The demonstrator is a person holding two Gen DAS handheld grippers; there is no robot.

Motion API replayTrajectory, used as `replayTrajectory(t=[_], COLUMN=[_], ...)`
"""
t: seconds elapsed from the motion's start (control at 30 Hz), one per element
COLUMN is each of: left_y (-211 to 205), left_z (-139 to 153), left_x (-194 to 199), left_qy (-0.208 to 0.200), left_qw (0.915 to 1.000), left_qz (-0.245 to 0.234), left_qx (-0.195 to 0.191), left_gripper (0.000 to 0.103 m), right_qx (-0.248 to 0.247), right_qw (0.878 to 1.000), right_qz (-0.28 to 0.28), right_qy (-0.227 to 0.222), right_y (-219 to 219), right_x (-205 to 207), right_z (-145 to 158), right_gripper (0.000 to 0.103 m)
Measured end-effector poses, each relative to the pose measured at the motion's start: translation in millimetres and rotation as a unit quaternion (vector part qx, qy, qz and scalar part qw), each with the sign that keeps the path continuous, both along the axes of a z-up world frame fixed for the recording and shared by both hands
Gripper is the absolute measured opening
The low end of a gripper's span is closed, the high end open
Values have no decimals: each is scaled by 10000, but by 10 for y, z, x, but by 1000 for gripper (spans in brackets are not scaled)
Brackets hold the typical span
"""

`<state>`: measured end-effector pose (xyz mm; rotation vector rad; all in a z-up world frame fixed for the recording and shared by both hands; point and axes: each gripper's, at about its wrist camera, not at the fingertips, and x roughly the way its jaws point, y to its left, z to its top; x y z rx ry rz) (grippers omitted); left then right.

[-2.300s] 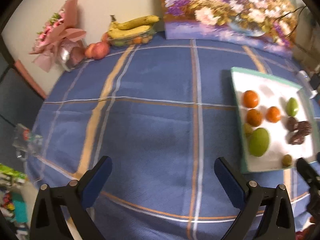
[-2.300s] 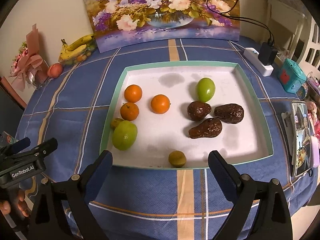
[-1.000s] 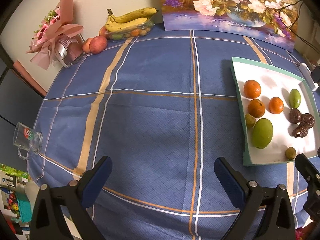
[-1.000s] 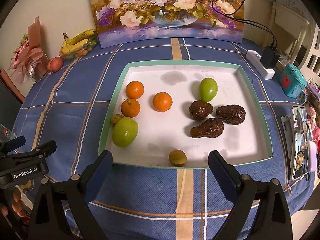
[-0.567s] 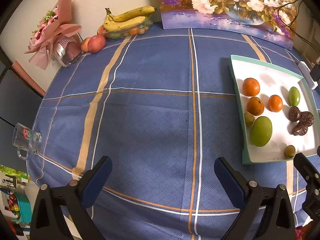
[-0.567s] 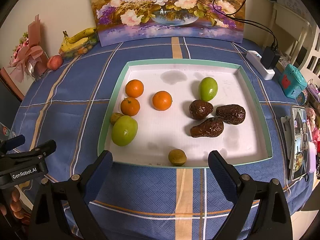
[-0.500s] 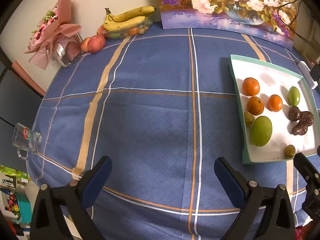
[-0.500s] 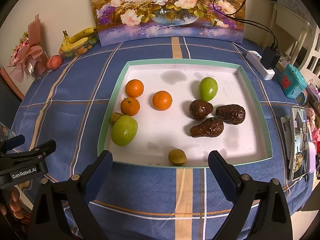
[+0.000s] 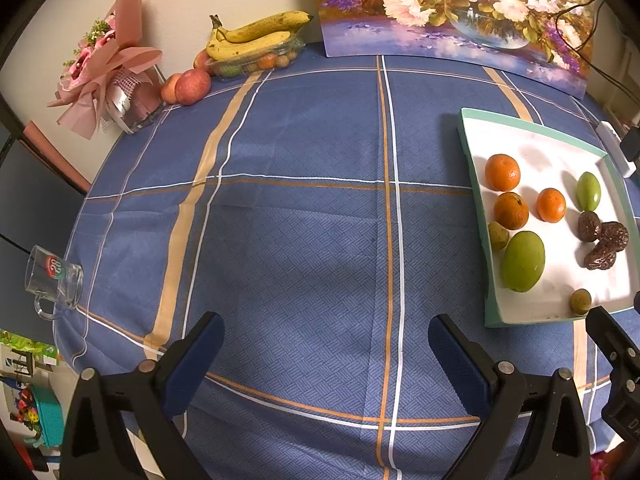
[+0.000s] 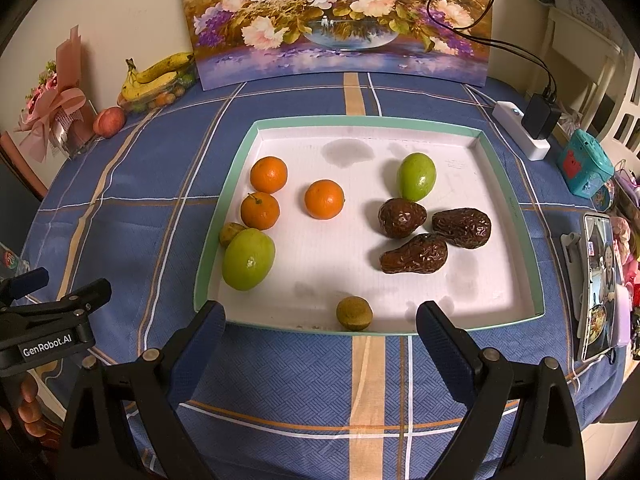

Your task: Organize fruits

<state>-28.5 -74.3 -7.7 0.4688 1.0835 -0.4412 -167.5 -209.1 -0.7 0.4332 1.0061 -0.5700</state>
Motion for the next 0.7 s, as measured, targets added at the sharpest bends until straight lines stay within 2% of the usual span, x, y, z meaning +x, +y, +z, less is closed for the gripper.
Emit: replayTrajectory(t=[0.7], left_y=[-11], left_z=[9], left_x=[-13], left_qy=[4], left_qw=[10000], left_qz=[-61], left_qx=[-6], left_gripper=[103], right_qx=[-3], right_qw=[10000], right_qz=[38], right_qy=[53], right_y=[-2], right_x=[0], right_z=[-17], right_gripper=[97])
